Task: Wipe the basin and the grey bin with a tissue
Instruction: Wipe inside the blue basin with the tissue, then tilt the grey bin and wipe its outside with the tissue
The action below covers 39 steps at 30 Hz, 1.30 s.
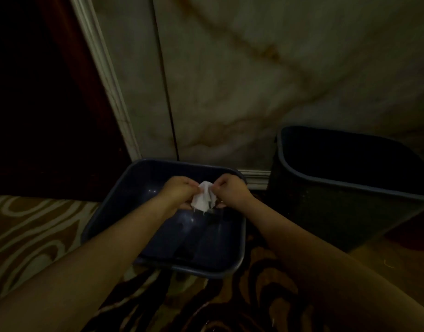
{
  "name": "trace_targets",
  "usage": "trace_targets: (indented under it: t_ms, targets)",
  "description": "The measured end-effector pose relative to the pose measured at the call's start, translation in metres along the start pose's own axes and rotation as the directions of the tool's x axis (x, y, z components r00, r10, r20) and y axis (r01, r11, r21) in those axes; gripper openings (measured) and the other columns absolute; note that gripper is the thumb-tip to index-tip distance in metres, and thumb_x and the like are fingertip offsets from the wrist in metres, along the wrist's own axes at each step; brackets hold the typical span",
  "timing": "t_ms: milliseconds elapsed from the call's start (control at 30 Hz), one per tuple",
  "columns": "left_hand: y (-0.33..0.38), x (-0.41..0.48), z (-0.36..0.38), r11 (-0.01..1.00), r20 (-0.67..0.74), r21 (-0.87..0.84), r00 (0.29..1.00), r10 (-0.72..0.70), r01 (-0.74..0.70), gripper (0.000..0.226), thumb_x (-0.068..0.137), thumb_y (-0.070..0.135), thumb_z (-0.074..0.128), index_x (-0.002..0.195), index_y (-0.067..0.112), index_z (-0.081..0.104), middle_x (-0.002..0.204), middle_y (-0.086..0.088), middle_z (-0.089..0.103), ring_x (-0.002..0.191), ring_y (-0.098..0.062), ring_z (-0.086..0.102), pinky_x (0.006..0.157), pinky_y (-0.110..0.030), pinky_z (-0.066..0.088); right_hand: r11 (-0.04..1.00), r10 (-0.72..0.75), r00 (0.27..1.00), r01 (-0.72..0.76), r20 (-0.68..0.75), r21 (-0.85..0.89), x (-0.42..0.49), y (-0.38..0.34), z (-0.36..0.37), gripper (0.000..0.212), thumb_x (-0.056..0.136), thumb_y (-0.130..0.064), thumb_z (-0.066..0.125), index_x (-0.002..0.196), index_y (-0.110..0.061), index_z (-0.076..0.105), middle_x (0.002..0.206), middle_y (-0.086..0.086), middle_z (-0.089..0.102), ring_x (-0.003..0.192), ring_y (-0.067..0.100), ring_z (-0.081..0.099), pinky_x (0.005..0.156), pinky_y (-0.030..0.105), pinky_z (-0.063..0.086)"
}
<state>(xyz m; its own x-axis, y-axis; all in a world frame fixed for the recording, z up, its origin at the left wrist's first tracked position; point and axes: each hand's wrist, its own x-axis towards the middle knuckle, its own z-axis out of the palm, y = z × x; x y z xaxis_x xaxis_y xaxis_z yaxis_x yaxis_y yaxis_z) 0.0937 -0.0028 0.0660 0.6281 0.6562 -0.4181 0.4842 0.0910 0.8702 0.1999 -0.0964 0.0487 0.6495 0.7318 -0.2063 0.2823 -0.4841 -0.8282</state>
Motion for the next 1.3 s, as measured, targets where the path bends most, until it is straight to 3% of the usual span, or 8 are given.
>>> trace_targets:
  t_ms: [133,367,600,667,800,967,1133,1300]
  targets:
    - [0.026,-0.025,0.015,0.971,0.063,-0.200,0.991,-0.119,0.129,0.012,0.088,0.006,0.051,0.091,0.001,0.061,0.080,-0.013,0.065,0.072,-0.021,0.064,0.050,-0.030,0.055,0.997,-0.053,0.999,0.054,-0.011,0.062,-0.023,-0.011,-0.020,0.033,0.092,-0.028,0.052,0.071,-0.004,0.061,0.079,0.022,0.065,0.084,0.039,0.067,0.076,0.047,0.057]
    - [0.052,-0.052,0.043,0.887,0.155,-0.425,0.980,-0.126,0.182,0.035,0.098,0.022,0.035,0.084,-0.003,0.054,0.084,-0.021,0.061,0.077,-0.029,0.060,0.067,-0.040,0.049,0.979,-0.181,0.967,0.161,-0.182,-0.122,-0.059,-0.015,-0.047,0.032,0.091,-0.034,0.054,0.088,-0.003,0.062,0.088,0.017,0.070,0.082,0.029,0.065,0.065,0.030,0.046]
    - [0.069,-0.063,0.055,0.958,-0.005,0.207,0.979,0.205,-0.200,0.025,0.094,0.023,0.044,0.080,0.010,0.060,0.097,-0.018,0.065,0.084,-0.027,0.062,0.076,-0.040,0.053,0.979,-0.147,0.975,0.120,-0.168,-0.162,-0.099,0.004,-0.087,0.018,0.086,-0.029,0.062,0.076,-0.015,0.059,0.072,-0.001,0.061,0.071,0.015,0.062,0.069,0.031,0.053]
    - [0.081,-0.064,0.071,0.841,0.019,0.333,0.895,0.446,-0.426,0.018,0.091,0.020,0.049,0.087,0.011,0.064,0.098,-0.014,0.069,0.089,-0.026,0.064,0.083,-0.038,0.053,0.986,-0.114,0.983,0.093,-0.145,-0.140,-0.114,0.020,-0.096,0.013,0.084,-0.024,0.064,0.077,-0.015,0.060,0.077,0.001,0.065,0.075,0.016,0.064,0.072,0.033,0.055]
    - [0.110,-0.077,0.122,0.452,0.283,0.456,0.606,0.744,-0.767,0.024,0.087,0.023,0.055,0.107,0.018,0.067,0.104,0.001,0.070,0.089,-0.006,0.060,0.069,0.002,0.038,1.000,0.004,0.976,-0.001,-0.220,0.013,-0.138,0.054,-0.119,0.012,0.083,-0.020,0.067,0.075,-0.025,0.059,0.080,-0.005,0.066,0.073,0.006,0.063,0.057,0.019,0.050]
    - [0.123,-0.068,0.193,0.197,0.664,0.591,0.610,0.432,-0.782,0.044,0.091,0.028,0.047,0.134,0.021,0.045,0.136,-0.004,0.052,0.121,-0.020,0.051,0.097,-0.032,0.041,0.928,0.284,0.900,-0.171,-0.332,0.332,-0.159,0.088,-0.155,0.006,0.085,-0.026,0.063,0.082,-0.021,0.064,0.082,-0.002,0.067,0.072,0.010,0.063,0.056,0.020,0.047]
    - [0.124,-0.050,0.207,0.139,0.700,0.628,0.634,0.329,-0.765,0.022,0.093,0.027,0.043,0.104,0.019,0.061,0.106,-0.005,0.064,0.086,-0.015,0.057,0.074,-0.029,0.043,0.883,0.350,0.827,-0.135,-0.440,0.450,-0.167,0.104,-0.185,0.005,0.087,-0.021,0.060,0.083,-0.023,0.061,0.080,-0.005,0.065,0.070,0.005,0.063,0.055,0.018,0.045]
    - [0.135,-0.050,0.214,0.154,0.667,0.621,0.622,0.410,-0.768,0.025,0.092,0.027,0.044,0.104,0.016,0.063,0.104,-0.004,0.065,0.085,-0.015,0.057,0.074,-0.029,0.043,0.931,0.240,0.765,-0.007,-0.598,0.366,-0.182,0.106,-0.205,0.004,0.086,-0.021,0.062,0.090,-0.020,0.063,0.087,-0.001,0.068,0.078,0.009,0.067,0.063,0.022,0.053]
